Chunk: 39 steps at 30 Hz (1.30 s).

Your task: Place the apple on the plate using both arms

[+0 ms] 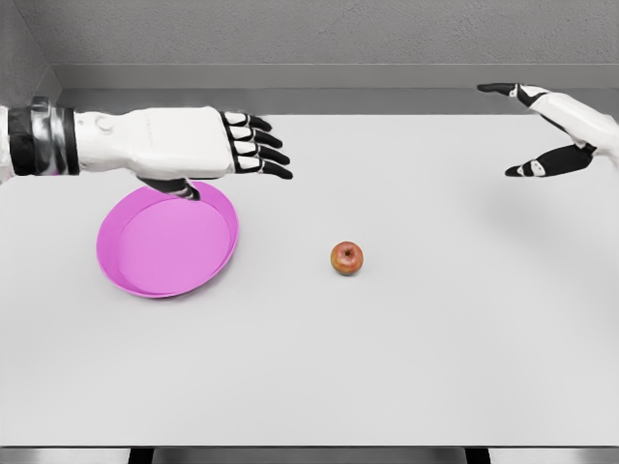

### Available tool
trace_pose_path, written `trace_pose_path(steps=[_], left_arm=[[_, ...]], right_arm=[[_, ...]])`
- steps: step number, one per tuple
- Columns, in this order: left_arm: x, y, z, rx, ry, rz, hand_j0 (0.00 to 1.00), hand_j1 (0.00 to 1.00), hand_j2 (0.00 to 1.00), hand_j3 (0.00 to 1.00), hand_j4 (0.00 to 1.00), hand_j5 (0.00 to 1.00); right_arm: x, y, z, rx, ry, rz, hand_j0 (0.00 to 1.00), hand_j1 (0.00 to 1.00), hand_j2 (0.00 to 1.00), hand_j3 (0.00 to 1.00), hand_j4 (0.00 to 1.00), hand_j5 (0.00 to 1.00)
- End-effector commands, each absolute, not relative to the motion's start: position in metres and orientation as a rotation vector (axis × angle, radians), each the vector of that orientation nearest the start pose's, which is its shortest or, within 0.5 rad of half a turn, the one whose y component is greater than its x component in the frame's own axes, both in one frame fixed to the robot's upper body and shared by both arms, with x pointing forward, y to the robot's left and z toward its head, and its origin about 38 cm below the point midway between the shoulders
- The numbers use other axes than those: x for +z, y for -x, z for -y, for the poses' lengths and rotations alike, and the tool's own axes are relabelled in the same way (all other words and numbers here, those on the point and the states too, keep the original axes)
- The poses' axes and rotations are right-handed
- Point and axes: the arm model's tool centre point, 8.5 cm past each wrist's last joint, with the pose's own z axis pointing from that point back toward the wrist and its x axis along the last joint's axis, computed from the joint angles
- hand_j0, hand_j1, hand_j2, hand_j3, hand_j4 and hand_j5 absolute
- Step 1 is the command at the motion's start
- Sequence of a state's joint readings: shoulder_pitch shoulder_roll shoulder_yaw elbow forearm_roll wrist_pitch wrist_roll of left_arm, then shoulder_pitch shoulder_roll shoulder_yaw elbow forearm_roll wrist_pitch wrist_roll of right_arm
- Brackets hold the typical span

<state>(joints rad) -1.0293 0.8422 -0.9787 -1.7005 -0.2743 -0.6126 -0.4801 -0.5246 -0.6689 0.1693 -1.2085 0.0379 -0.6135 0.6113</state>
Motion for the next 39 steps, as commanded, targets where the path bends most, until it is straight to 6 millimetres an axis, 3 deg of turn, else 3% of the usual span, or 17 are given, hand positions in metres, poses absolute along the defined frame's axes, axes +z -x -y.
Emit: trace_pose_path(steps=[1, 3, 7, 11, 15, 17, 27, 39], left_arm=[[0.266, -0.392, -0.139, 2.733, 0.087, -1.713, 1.00, 1.00, 1.00, 1.00, 1.00, 1.00], [0.269, -0.391, -0.130, 2.709, 0.080, -1.707, 1.00, 1.00, 1.00, 1.00, 1.00, 1.00], [0.279, -0.378, -0.070, 2.591, -0.013, -1.645, 1.00, 1.00, 1.00, 1.00, 1.00, 1.00], [0.278, -0.376, -0.051, 2.558, -0.051, -1.666, 1.00, 1.00, 1.00, 1.00, 1.00, 1.00], [0.255, -0.425, -0.070, 2.732, 0.050, -1.675, 1.00, 1.00, 1.00, 1.00, 1.00, 1.00], [0.250, -0.433, -0.068, 2.755, 0.049, -1.687, 1.00, 1.00, 1.00, 1.00, 1.00, 1.00], [0.225, -0.419, -0.063, 2.791, -0.033, -1.605, 0.99, 0.99, 0.99, 0.99, 0.99, 0.99], [0.223, -0.425, -0.064, 2.779, -0.029, -1.675, 0.99, 0.99, 0.99, 0.99, 0.99, 0.99]], right_arm=[[0.242, -0.454, 0.386, 1.364, 0.286, 1.764, 1.00, 1.00, 1.00, 1.00, 1.00, 1.00], [0.242, -0.454, 0.386, 1.364, 0.286, 1.764, 1.00, 1.00, 1.00, 1.00, 1.00, 1.00], [0.235, -0.455, 0.376, 1.389, 0.258, 1.754, 1.00, 1.00, 1.00, 1.00, 1.00, 1.00], [0.239, -0.452, 0.371, 1.405, 0.256, 1.769, 1.00, 1.00, 1.00, 1.00, 1.00, 1.00], [0.239, -0.452, 0.371, 1.405, 0.256, 1.769, 1.00, 1.00, 1.00, 1.00, 1.00, 1.00], [0.239, -0.452, 0.371, 1.408, 0.256, 1.768, 1.00, 1.00, 1.00, 1.00, 1.00, 1.00], [0.239, -0.449, 0.367, 1.423, 0.250, 1.773, 1.00, 1.00, 1.00, 1.00, 1.00, 1.00], [0.238, -0.448, 0.363, 1.442, 0.243, 1.767, 1.00, 1.00, 1.00, 1.00, 1.00, 1.00]])
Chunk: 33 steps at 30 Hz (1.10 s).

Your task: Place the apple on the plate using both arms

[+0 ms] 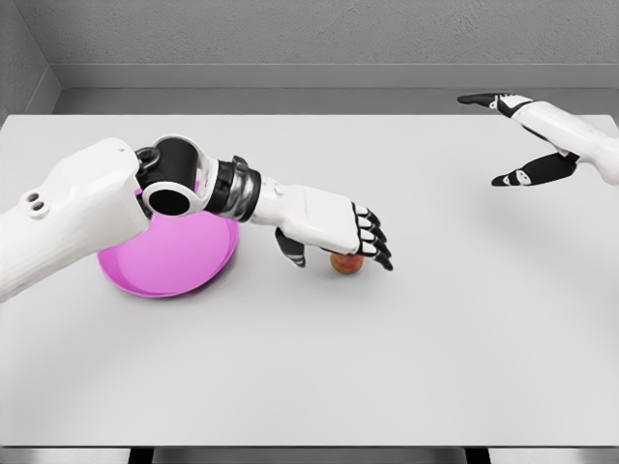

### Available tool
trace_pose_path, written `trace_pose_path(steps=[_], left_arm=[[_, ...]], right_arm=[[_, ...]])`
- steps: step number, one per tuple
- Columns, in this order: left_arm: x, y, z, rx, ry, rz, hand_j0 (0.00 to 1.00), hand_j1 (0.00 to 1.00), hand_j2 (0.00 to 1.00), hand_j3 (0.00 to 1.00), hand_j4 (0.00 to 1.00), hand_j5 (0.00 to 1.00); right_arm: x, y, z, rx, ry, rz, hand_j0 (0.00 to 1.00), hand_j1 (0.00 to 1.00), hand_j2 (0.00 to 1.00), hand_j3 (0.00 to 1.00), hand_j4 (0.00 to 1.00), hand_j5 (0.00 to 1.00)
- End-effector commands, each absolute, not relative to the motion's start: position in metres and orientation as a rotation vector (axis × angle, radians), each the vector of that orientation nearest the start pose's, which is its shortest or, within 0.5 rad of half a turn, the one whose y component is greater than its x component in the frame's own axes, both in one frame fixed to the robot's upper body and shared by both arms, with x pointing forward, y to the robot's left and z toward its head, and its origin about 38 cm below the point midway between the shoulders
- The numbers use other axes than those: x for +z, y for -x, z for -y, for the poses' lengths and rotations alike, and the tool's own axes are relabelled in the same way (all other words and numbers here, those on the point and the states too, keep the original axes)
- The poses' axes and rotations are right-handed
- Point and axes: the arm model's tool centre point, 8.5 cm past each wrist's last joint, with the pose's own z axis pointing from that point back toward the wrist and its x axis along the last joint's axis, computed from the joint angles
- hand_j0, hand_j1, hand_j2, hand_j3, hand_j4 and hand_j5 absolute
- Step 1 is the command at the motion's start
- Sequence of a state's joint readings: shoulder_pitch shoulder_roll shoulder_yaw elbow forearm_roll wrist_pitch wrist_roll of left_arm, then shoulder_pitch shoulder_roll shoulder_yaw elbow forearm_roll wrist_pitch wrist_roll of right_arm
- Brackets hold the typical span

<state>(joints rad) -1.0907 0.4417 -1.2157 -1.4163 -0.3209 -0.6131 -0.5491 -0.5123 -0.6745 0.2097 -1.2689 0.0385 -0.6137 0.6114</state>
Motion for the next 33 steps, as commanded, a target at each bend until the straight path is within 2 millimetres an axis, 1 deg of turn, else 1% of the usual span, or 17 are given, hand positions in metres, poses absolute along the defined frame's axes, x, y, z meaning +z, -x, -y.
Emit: trace_pose_path(steps=[1, 5, 8, 12, 14, 15, 17, 24, 27, 33], left_arm=[[0.222, -0.426, -0.058, 2.774, -0.037, -1.681, 0.99, 0.99, 0.99, 0.99, 0.99, 0.99], [0.210, -0.441, -0.054, 2.831, -0.035, -1.696, 0.99, 0.99, 0.99, 0.99, 0.99, 0.99], [0.200, -0.444, -0.061, 2.867, -0.004, -1.646, 0.99, 0.99, 0.99, 0.99, 0.99, 0.99], [0.196, -0.441, -0.060, 2.874, -0.015, -1.624, 0.97, 0.97, 0.97, 0.97, 0.97, 0.97], [0.193, -0.440, -0.059, 2.878, -0.020, -1.608, 0.96, 0.96, 0.96, 0.96, 0.96, 0.96], [0.192, -0.439, -0.059, 2.880, -0.023, -1.604, 0.95, 0.95, 0.95, 0.95, 0.95, 0.95], [0.192, -0.439, -0.059, 2.879, -0.022, -1.603, 0.94, 0.94, 0.94, 0.94, 0.94, 0.94], [0.191, -0.438, -0.057, 2.877, -0.031, -1.600, 0.91, 0.91, 0.91, 0.91, 0.91, 0.91], [0.189, -0.437, -0.050, 2.868, -0.017, -1.578, 0.91, 0.91, 0.91, 0.91, 0.91, 0.91], [0.187, -0.441, -0.050, 2.883, -0.010, -1.580, 0.89, 0.89, 0.89, 0.89, 0.89, 0.89]], right_arm=[[0.239, -0.448, 0.364, 1.444, 0.245, 1.767, 1.00, 1.00, 1.00, 1.00, 1.00, 1.00], [0.235, -0.448, 0.361, 1.451, 0.233, 1.758, 1.00, 1.00, 1.00, 1.00, 1.00, 1.00], [0.239, -0.446, 0.358, 1.463, 0.235, 1.770, 1.00, 1.00, 1.00, 1.00, 1.00, 1.00], [0.240, -0.447, 0.357, 1.466, 0.235, 1.772, 1.00, 1.00, 1.00, 1.00, 1.00, 1.00], [0.245, -0.443, 0.349, 1.488, 0.230, 1.794, 1.00, 1.00, 1.00, 1.00, 1.00, 1.00], [0.243, -0.443, 0.349, 1.488, 0.226, 1.792, 1.00, 1.00, 1.00, 1.00, 1.00, 1.00], [0.245, -0.442, 0.353, 1.494, 0.237, 1.783, 1.00, 1.00, 1.00, 1.00, 1.00, 1.00], [0.245, -0.442, 0.354, 1.493, 0.239, 1.780, 1.00, 1.00, 1.00, 1.00, 1.00, 1.00], [0.245, -0.442, 0.354, 1.493, 0.237, 1.781, 1.00, 1.00, 1.00, 1.00, 1.00, 1.00], [0.245, -0.441, 0.356, 1.497, 0.243, 1.774, 1.00, 1.00, 1.00, 1.00, 1.00, 1.00]])
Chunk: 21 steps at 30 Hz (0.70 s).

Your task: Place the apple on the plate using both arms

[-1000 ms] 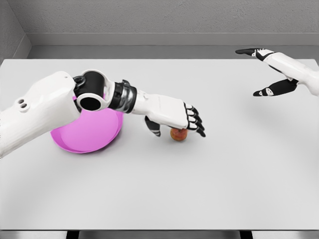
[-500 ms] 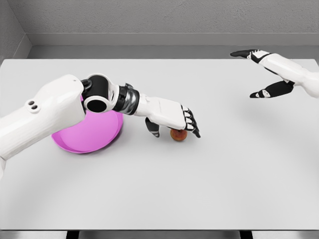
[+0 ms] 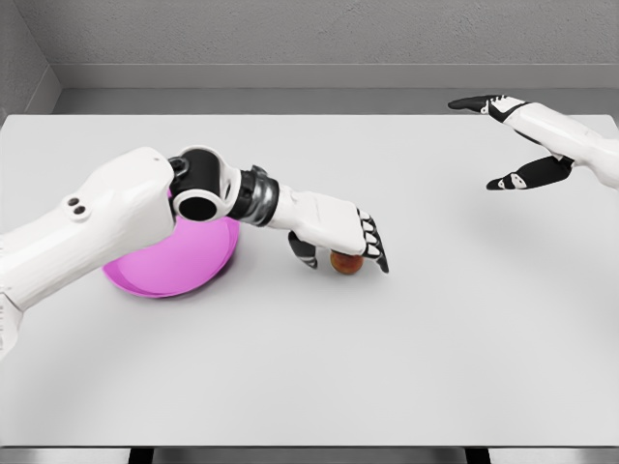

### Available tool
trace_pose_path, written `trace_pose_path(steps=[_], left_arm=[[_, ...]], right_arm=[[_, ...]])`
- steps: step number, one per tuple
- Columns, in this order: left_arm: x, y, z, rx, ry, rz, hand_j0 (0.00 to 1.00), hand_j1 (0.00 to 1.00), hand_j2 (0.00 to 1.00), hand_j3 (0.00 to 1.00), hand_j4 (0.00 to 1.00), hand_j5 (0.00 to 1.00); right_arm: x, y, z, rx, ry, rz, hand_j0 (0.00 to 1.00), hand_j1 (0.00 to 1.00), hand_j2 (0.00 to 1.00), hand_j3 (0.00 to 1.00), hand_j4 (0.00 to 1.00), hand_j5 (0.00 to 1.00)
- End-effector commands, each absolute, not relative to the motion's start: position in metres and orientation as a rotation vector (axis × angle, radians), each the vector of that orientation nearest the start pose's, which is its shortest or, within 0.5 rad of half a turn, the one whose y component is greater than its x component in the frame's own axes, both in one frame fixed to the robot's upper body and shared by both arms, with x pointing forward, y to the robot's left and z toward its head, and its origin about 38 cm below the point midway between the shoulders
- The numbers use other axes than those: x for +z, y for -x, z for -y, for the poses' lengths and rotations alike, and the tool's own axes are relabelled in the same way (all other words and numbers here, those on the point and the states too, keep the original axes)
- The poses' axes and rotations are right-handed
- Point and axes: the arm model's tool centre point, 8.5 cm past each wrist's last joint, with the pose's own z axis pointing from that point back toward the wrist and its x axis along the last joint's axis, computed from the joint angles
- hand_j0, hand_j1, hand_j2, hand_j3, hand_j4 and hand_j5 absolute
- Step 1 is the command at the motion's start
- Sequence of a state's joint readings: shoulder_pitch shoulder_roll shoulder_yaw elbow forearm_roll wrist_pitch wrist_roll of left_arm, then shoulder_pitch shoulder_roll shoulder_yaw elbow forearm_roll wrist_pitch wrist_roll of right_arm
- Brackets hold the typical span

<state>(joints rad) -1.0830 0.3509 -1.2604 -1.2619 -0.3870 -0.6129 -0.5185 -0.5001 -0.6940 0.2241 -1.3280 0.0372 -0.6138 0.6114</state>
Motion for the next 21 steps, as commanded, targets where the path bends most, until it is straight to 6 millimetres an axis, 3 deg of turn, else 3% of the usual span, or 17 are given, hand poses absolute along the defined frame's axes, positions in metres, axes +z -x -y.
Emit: trace_pose_path(steps=[1, 21], left_arm=[[0.185, -0.444, -0.052, 2.894, -0.005, -1.582, 0.89, 0.89, 0.89, 0.89, 0.89, 0.89], [0.174, -0.442, -0.047, 2.898, 0.017, -1.549, 0.83, 0.83, 0.83, 0.83, 0.83, 0.83]], right_arm=[[0.245, -0.441, 0.357, 1.497, 0.244, 1.773, 1.00, 1.00, 1.00, 1.00, 1.00, 1.00], [0.246, -0.439, 0.362, 1.503, 0.256, 1.760, 1.00, 1.00, 1.00, 1.00, 1.00, 1.00]])
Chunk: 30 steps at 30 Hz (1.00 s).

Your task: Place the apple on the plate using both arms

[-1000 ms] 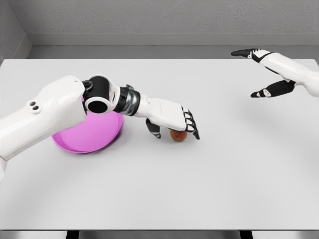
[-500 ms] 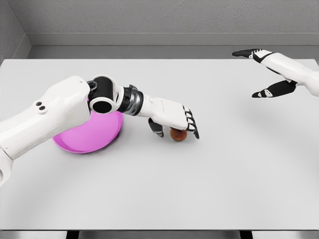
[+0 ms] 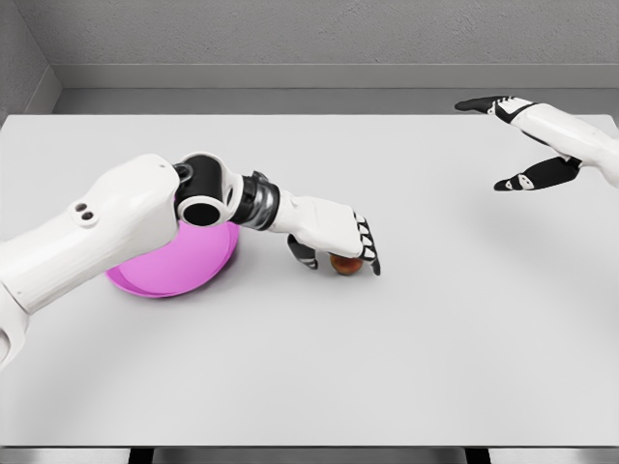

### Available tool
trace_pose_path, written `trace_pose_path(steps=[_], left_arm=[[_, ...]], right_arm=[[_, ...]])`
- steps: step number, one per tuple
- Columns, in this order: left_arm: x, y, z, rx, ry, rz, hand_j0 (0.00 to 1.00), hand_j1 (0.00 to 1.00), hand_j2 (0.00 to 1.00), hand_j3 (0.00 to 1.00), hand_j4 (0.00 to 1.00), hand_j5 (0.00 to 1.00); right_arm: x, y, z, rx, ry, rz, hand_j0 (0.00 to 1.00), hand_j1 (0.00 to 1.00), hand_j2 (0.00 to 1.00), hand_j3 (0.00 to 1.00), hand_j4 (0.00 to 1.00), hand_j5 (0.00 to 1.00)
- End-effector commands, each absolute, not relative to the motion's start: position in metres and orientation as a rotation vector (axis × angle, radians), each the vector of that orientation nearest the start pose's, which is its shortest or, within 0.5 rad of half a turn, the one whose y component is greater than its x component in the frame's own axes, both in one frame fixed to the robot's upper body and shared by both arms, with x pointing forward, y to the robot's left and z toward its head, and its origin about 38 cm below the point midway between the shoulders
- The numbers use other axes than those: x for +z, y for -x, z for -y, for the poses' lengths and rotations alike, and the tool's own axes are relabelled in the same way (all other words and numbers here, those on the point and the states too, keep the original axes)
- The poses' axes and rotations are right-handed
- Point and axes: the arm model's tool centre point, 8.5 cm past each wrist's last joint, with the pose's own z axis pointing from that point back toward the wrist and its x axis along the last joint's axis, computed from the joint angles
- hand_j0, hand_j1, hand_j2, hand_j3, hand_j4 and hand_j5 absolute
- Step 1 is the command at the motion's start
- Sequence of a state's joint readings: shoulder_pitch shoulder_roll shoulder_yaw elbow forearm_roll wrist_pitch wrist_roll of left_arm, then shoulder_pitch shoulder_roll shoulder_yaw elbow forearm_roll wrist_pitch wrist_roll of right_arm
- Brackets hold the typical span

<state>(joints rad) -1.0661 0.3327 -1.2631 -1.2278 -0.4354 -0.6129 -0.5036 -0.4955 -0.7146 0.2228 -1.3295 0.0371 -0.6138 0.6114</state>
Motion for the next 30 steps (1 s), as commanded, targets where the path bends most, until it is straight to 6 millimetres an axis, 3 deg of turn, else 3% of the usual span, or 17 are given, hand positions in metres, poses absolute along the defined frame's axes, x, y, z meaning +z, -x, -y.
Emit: trace_pose_path(steps=[1, 8, 30], left_arm=[[0.174, -0.441, -0.046, 2.896, 0.013, -1.548, 0.83, 0.83, 0.83, 0.83, 0.83, 0.83], [0.169, -0.439, -0.045, 2.903, 0.001, -1.524, 0.77, 0.77, 0.77, 0.77, 0.77, 0.77], [0.163, -0.444, -0.046, 2.932, 0.017, -1.499, 0.76, 0.76, 0.76, 0.76, 0.76, 0.76]], right_arm=[[0.246, -0.439, 0.362, 1.504, 0.257, 1.759, 1.00, 1.00, 1.00, 1.00, 1.00, 1.00], [0.246, -0.439, 0.362, 1.503, 0.256, 1.760, 1.00, 1.00, 1.00, 1.00, 1.00, 1.00], [0.246, -0.439, 0.363, 1.504, 0.256, 1.757, 1.00, 1.00, 1.00, 1.00, 1.00, 1.00]])
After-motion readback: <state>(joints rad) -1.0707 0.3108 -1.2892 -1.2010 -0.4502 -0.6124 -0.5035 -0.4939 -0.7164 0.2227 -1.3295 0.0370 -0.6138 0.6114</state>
